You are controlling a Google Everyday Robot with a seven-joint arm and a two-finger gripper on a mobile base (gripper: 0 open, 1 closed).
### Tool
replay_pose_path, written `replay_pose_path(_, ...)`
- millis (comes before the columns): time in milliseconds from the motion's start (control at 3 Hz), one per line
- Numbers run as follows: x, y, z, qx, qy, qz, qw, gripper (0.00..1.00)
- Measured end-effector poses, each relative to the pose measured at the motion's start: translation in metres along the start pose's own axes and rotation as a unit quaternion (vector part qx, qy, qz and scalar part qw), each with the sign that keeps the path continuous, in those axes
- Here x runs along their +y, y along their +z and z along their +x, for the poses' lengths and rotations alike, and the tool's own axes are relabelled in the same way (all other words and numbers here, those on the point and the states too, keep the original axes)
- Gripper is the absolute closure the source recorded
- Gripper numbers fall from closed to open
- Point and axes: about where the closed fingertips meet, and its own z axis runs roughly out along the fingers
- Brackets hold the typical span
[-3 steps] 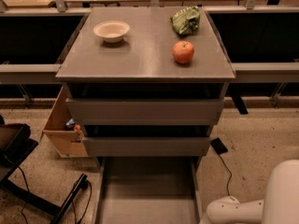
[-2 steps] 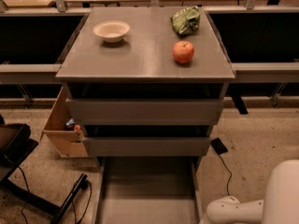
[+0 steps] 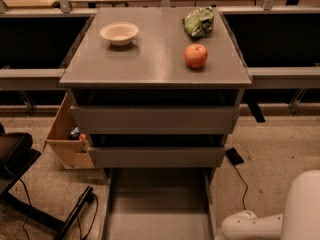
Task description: Open bottom drawer
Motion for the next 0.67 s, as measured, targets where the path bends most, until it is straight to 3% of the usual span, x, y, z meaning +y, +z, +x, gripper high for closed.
replay_pose_path(333, 0.003, -0.024, -0.006, 0.008, -0.010, 0.020, 0.9997, 0.00)
replay_pose_path(667, 0.022, -0.069, -0.012, 0.013, -0.016, 0.049, 0.9986, 0.00)
